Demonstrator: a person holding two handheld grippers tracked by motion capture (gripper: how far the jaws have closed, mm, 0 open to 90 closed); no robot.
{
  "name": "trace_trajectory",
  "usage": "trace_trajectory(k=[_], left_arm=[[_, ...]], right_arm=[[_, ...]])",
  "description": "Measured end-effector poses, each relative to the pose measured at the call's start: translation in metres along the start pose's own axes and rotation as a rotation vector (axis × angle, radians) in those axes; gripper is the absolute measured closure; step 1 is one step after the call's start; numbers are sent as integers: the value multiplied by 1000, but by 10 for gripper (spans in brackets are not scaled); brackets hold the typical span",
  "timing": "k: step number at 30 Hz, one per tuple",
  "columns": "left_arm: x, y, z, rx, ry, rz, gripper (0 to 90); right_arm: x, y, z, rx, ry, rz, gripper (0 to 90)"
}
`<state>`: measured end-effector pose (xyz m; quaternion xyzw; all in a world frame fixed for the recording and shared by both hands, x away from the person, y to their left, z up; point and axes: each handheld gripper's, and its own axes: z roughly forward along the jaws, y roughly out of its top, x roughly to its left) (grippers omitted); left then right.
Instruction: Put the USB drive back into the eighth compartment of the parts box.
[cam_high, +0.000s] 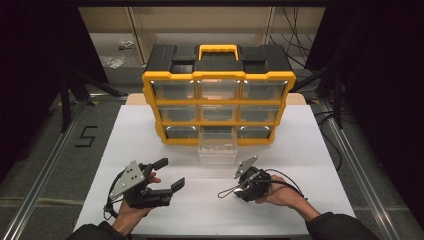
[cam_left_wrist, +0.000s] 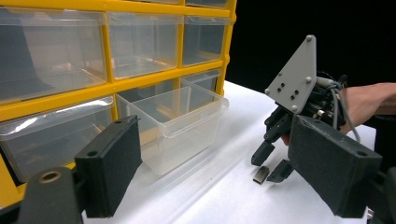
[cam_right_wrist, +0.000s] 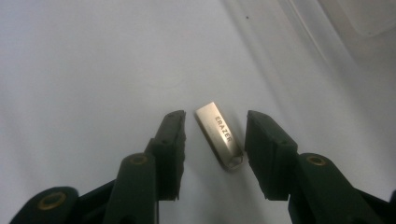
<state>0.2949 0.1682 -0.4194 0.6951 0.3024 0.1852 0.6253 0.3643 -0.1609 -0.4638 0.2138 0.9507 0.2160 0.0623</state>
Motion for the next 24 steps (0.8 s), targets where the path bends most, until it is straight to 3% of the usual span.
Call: trace_trajectory(k=[9,14,24], left_arm=[[0,0,0,2,1,0,169],[0,0,0,5,2,1,170],[0,0,0,5,3,2,170]], right_arm=[[-3,0,2,6,24,16,679],[1,1,2,12,25,-12,784],[2,2,-1,-5,-1,-44,790]])
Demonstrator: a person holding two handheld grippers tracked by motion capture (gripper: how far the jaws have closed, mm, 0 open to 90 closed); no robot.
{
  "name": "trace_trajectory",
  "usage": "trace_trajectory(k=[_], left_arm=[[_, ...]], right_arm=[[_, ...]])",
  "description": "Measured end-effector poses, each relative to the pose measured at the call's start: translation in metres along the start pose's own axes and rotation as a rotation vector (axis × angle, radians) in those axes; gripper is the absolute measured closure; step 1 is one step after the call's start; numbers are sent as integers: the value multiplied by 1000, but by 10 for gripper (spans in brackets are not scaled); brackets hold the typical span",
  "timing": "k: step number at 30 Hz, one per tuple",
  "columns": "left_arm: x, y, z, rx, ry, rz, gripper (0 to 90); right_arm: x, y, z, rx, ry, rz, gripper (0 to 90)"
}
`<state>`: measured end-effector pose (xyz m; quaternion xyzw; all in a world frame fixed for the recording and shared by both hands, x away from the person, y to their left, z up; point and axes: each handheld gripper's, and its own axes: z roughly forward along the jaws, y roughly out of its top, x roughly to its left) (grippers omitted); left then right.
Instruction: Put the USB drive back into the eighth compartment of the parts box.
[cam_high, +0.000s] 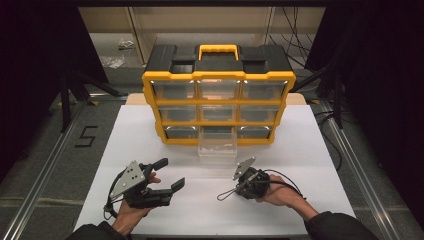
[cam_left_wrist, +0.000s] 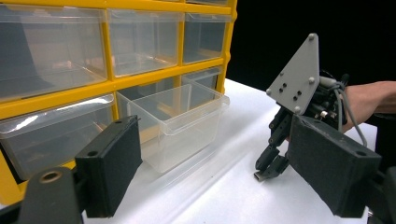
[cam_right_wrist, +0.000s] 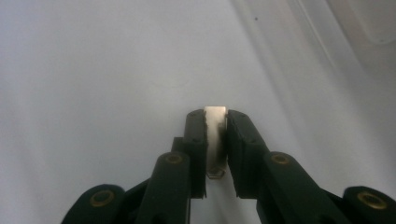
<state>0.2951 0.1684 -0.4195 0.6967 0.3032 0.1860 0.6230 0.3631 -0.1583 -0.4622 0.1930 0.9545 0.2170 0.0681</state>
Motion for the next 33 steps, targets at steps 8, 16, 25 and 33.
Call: trace_trajectory(k=[8,16,25,33], left_arm=[[0,0,0,-1,1,-1,171],[1,1,-2,-13,-1,-1,170],[0,1,-2,-18,-1,4,170],[0,1,-2,-18,1,4,168]], right_arm=[[3,4,-9,-60,-41,-23,791],[6,6,-11,-85,-52,-36,791],[8,9,-18,-127,-62,-39,791],[10,12,-24,-167,-66,-38,791]])
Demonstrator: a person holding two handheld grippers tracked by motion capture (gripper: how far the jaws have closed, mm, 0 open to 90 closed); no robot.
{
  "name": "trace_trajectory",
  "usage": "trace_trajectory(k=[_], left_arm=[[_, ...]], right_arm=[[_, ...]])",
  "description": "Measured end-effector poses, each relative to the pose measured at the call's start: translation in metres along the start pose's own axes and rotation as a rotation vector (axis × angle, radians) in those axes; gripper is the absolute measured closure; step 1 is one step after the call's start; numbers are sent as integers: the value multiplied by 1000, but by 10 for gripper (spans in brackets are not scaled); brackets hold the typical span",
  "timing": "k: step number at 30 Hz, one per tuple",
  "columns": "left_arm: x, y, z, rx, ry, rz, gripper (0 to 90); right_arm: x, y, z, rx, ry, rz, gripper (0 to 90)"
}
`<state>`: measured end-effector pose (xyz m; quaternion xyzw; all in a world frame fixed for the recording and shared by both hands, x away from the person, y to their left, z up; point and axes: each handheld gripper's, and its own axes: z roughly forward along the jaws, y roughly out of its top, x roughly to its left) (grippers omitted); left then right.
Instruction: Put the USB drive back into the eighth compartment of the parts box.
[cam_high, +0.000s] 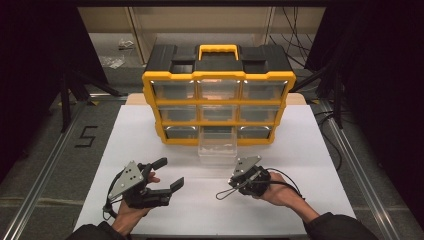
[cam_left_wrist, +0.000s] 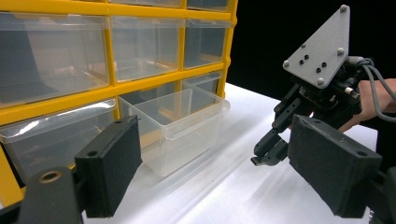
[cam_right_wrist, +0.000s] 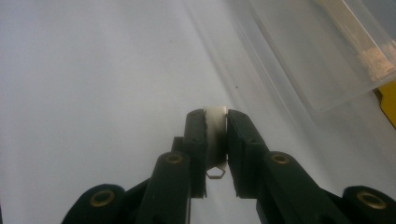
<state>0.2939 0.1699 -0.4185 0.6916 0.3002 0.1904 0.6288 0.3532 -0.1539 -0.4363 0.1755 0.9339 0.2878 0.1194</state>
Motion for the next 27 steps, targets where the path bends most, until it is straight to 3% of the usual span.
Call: trace_trajectory(k=[27], left_arm=[[1,0,-2,-3,14,-6,169]], right_arm=[[-1,10,-18,-106,-23,16,792]])
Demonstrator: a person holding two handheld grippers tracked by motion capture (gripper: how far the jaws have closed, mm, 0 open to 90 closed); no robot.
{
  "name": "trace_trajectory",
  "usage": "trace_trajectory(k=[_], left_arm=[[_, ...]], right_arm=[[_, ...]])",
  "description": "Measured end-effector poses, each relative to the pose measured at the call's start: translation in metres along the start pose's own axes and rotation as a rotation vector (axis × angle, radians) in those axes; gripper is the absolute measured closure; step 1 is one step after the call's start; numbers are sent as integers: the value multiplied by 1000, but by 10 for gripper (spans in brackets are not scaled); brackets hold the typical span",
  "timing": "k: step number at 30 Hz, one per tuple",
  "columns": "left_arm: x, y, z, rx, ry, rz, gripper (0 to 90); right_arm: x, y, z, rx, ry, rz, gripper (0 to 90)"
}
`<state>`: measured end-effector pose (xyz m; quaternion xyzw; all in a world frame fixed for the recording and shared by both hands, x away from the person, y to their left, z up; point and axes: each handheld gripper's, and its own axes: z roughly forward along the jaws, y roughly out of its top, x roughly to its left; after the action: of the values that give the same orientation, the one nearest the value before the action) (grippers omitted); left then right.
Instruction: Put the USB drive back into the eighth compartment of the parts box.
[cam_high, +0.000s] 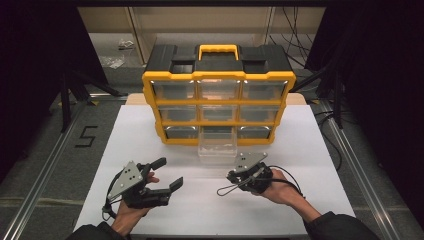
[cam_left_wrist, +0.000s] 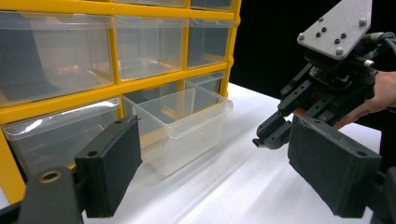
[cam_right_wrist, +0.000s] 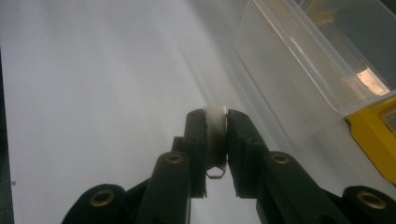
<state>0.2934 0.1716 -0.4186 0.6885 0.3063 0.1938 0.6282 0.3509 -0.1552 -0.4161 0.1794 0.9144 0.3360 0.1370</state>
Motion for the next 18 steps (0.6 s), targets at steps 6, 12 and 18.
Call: trace_trajectory(k=[6,12,18], left_arm=[[-1,0,0,4,-1,5,169],[0,0,-1,3,4,2,169],[0,-1,-1,9,6,4,169]], right_arm=[[0,3,-5,-26,-14,-4,791],[-2,7,-8,-49,-23,2,792],[-4,11,-12,-77,-46,10,792]])
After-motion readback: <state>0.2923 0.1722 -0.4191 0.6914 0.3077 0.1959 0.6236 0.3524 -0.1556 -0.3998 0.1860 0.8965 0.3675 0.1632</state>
